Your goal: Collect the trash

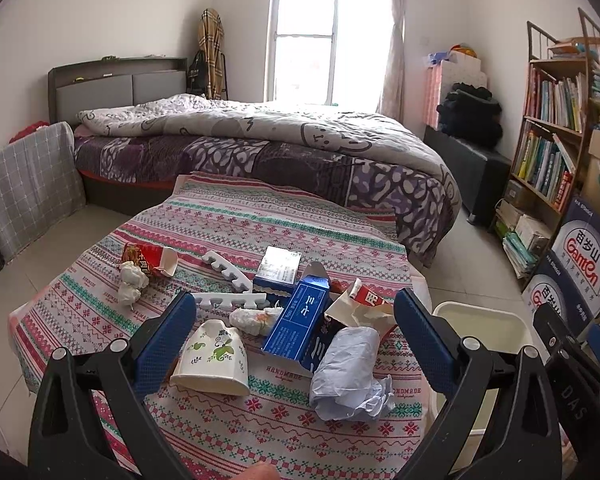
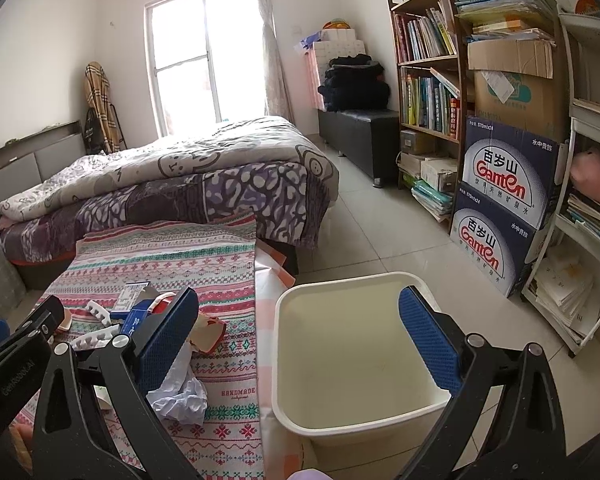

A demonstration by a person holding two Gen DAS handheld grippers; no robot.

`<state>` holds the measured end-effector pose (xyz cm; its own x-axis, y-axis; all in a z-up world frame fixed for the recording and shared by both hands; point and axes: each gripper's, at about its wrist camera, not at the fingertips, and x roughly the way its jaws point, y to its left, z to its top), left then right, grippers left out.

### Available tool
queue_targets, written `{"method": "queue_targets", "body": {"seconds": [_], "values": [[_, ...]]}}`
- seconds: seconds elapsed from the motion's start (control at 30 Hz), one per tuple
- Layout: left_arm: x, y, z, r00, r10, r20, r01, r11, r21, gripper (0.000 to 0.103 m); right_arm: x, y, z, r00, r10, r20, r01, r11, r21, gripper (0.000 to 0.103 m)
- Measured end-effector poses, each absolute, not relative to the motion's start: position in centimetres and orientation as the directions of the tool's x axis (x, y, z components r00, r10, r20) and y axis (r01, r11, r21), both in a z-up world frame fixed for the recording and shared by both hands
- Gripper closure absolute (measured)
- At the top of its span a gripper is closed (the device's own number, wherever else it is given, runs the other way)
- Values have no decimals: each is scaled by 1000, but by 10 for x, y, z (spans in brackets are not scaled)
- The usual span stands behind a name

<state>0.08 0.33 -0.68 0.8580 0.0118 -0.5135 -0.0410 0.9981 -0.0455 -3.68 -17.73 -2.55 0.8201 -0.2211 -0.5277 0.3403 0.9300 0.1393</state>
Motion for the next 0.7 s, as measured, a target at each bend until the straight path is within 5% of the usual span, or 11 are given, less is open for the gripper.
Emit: {"method": "queue_targets", "body": {"seconds": [0.47,0.7], "values": [[6,0,-12,805,69,-590,-48,998,50,7,-37,-175,-28,836,-230,-498,333,934,127,7],[8,8,-8,829,42,-557,-59,998,-14,7,-32,-169,-26,820,-209,-532,315,942,115,7]]}}
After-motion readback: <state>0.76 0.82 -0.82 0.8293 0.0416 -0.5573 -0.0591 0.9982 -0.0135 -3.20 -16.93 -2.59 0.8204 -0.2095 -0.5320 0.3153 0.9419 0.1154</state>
